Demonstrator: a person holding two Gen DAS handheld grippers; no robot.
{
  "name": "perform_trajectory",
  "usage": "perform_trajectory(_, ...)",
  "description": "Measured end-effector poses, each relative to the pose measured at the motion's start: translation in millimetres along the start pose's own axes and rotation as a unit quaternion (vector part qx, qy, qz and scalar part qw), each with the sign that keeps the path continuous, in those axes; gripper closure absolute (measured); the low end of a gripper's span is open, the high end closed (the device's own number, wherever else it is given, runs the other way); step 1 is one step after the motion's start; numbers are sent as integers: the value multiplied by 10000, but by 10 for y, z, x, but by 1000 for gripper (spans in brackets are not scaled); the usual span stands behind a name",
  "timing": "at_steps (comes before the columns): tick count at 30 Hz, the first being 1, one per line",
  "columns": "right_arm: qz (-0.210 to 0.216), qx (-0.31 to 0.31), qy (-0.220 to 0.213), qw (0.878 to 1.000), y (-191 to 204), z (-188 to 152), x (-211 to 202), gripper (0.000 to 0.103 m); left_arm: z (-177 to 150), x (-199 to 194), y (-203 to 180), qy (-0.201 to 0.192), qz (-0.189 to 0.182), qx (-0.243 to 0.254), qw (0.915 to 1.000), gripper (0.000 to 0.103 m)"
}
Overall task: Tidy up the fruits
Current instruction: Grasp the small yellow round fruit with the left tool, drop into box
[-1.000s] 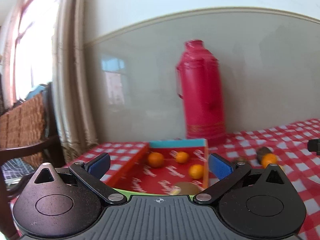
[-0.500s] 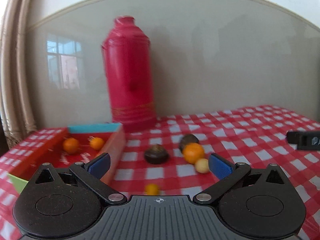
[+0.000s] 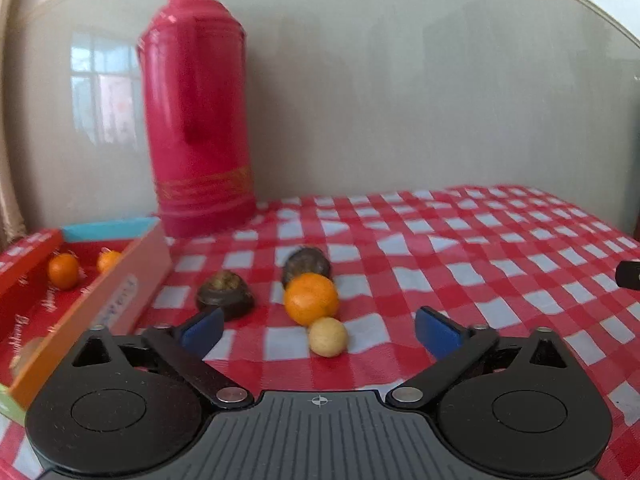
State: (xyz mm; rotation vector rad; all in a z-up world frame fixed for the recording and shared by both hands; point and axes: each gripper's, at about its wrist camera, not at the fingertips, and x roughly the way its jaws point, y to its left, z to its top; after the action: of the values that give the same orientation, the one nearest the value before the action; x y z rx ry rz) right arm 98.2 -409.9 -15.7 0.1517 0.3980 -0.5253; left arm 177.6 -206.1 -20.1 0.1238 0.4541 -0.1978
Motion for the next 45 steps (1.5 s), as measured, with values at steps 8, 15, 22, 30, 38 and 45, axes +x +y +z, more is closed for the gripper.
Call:
perform_trajectory(8, -72, -97, 41, 9999, -36, -3, 67, 5, 49, 282, -12, 637, -72, -139, 9978, 60)
perform_trajectory(15, -44, -103, 11, 9999, 24, 26, 27, 5, 25, 292, 106, 725, -255, -383, 9963, 78)
perform_trajectory(22, 83, -76, 10, 9999, 128, 53, -40, 5, 93, 5, 231, 457, -171, -252, 9985, 78)
perform_trajectory(30, 363, -205, -26, 9991, 455, 56, -163, 5, 187, -320, 542, 81, 142, -218, 9996, 78)
perform_trajectory(38, 666, -346, -11, 9972, 831, 22, -230, 5, 207, -526, 1184, -192, 783, -575, 9951, 78)
perform_trajectory(45, 960, -542, 9, 9939, 1138, -20, -288, 5, 56, -481, 1792, 64, 1420, -964, 9851, 74)
